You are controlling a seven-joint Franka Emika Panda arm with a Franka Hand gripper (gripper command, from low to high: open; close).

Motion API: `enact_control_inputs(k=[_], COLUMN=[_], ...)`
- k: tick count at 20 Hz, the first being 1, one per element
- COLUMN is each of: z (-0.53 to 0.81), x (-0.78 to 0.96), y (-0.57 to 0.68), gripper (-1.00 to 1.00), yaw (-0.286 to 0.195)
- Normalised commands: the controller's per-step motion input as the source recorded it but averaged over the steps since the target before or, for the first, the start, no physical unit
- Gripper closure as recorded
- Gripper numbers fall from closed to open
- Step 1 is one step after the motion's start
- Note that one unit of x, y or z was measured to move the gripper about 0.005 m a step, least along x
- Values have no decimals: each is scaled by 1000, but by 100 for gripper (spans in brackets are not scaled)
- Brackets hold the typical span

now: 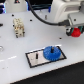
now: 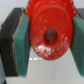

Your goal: Insert the blue gear onto the right peg, followed by the red gear

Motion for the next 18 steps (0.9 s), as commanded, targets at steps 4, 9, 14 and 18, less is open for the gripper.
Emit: enact_control_inputs(k=[4, 9, 14, 18], z=[535, 490, 380, 257], x=[452, 509, 515, 509], y=[-309, -443, -460, -412], gripper=[100, 100, 100, 100], yaw=[0, 0, 0, 0])
